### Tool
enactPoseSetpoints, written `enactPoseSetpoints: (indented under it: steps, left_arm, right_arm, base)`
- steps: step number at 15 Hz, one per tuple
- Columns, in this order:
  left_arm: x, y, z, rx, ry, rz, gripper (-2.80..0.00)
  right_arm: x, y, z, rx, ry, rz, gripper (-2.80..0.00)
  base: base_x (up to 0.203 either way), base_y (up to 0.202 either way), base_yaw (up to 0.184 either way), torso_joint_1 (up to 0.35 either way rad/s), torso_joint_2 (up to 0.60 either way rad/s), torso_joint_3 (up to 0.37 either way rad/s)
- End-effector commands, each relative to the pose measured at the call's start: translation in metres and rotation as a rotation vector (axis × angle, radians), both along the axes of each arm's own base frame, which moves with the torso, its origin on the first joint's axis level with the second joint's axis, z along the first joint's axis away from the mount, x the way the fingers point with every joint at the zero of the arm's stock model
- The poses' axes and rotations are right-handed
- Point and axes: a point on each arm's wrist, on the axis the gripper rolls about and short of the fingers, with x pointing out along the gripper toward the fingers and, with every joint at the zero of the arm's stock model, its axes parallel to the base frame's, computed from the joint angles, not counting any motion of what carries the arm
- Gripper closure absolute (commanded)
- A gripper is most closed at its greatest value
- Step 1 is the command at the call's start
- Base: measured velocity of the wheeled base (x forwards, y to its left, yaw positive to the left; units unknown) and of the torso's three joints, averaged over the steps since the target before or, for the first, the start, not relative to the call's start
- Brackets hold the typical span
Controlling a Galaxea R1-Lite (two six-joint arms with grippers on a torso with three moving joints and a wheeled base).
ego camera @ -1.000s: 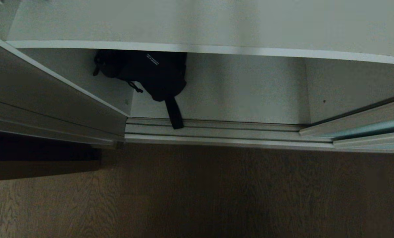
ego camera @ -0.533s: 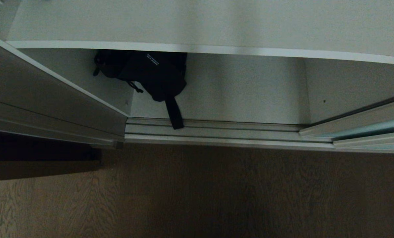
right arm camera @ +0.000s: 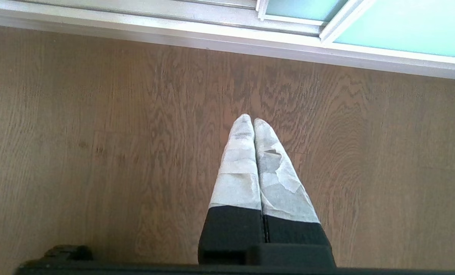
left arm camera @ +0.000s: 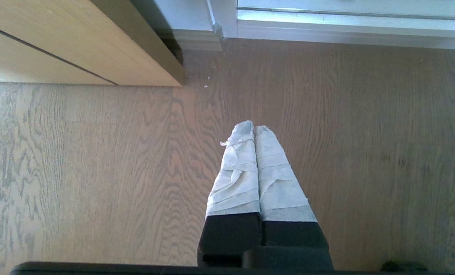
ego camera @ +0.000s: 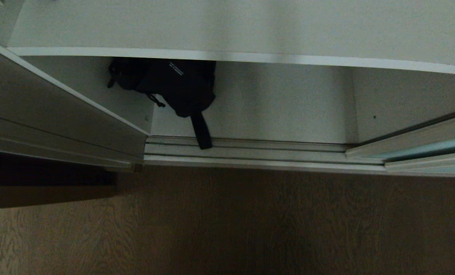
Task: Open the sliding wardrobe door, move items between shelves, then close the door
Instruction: Close the door
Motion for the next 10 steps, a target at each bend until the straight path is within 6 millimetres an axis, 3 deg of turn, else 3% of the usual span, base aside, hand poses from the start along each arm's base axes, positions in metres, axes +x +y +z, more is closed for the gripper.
enactPoseSetpoints:
  steps: [1, 10]
  left_arm:
    - [0.0001, 0.0000, 0.0000, 0.001, 0.001, 0.001, 0.00]
    - [0.0001, 0.0000, 0.0000, 0.000, 0.001, 0.001, 0.00]
  right_arm:
    - [-0.0004, 0.0000, -0.0003, -0.005, -0.004, 0.000, 0.00]
    - [-0.0004, 0.0000, -0.0003, 0.000, -0.004, 0.000, 0.00]
  base:
    - [0.000, 0.000, 0.000, 0.000, 0.00, 0.000]
    - [0.000, 0.000, 0.000, 0.000, 0.00, 0.000]
